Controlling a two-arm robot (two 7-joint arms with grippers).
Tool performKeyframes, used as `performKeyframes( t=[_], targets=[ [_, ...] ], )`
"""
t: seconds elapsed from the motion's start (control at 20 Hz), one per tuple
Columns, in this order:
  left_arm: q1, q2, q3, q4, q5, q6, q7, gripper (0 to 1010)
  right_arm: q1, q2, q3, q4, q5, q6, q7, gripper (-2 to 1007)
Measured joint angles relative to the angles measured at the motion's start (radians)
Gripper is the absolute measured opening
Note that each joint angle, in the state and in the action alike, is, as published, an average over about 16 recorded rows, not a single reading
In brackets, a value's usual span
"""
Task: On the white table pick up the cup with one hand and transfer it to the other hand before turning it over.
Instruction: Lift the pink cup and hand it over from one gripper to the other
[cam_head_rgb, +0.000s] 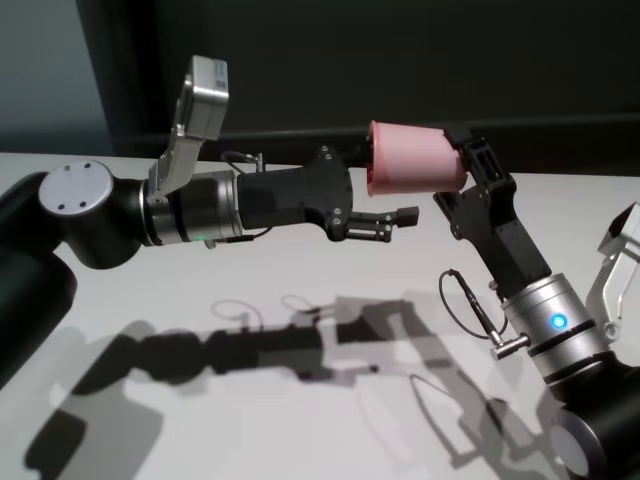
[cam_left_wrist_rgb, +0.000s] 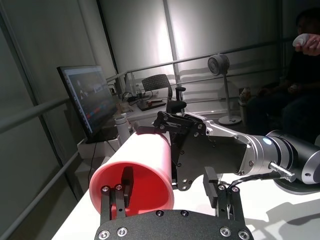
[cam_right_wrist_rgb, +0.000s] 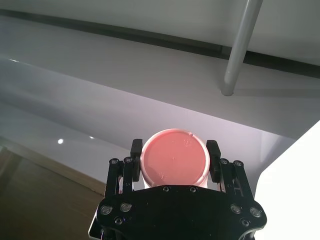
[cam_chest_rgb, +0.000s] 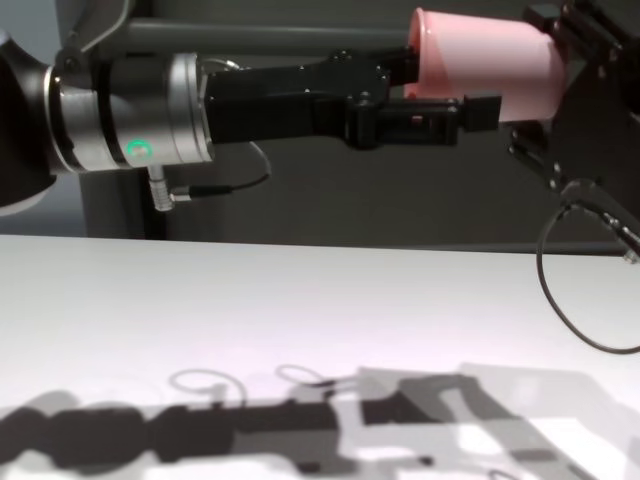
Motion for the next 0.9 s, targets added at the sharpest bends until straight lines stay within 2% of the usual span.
performKeyframes(
  t=[0.15, 0.35, 0.65, 0.9],
  targets=[
    [0.0, 0.0, 0.0, 0.0, 0.0, 0.0, 0.0, 921, 0.0, 0.0, 0.0, 0.0, 0.0, 0.0, 0.0, 746],
    [0.0, 0.0, 0.0, 0.0, 0.0, 0.0, 0.0, 979, 0.0, 0.0, 0.0, 0.0, 0.0, 0.0, 0.0, 746],
    [0.002, 0.003, 0.0, -0.004, 0.0, 0.0, 0.002, 1001, 0.0, 0.0, 0.0, 0.0, 0.0, 0.0, 0.0, 746],
    [0.013, 0.02, -0.006, -0.025, -0.001, 0.0, 0.011, 1001, 0.0, 0.0, 0.0, 0.0, 0.0, 0.0, 0.0, 746]
  ],
)
